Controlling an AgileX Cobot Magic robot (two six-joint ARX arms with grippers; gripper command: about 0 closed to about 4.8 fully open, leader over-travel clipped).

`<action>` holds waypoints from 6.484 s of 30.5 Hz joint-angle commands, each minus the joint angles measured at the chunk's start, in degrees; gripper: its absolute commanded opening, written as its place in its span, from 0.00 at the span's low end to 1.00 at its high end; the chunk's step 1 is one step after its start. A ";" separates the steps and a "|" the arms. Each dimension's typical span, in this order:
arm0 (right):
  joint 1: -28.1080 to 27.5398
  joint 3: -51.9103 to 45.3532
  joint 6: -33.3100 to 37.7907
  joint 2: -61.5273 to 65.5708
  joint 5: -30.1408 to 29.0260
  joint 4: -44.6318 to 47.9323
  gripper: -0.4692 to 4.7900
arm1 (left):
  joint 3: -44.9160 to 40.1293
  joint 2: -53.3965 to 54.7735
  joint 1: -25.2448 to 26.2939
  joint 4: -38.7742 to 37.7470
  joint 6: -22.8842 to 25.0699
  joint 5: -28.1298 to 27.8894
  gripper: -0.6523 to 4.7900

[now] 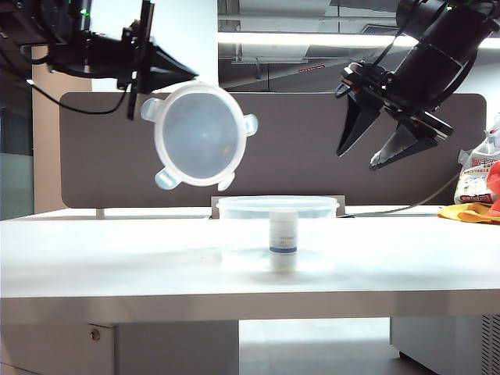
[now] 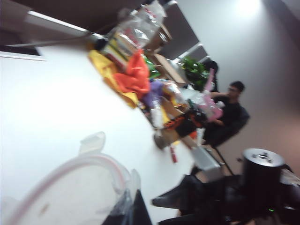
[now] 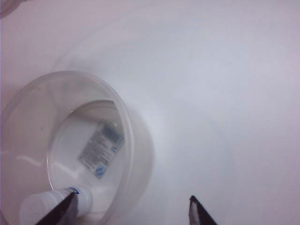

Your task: Remove the lid of the round box, pick up the small white medicine bottle inside, and place it on the table.

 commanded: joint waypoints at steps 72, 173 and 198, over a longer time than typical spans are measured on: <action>16.90 4.57 -1.88 1.36 8.92 -8.87 0.53 | 0.55 -16.76 -20.59 -60.02 52.28 -48.54 0.18; 19.76 12.46 2.78 10.03 14.29 -19.67 0.55 | 0.61 -43.28 -38.12 -77.75 55.84 -53.46 0.11; 21.20 12.50 3.04 10.49 13.70 -19.32 0.52 | 0.61 -43.28 -38.12 -77.11 56.67 -53.46 0.11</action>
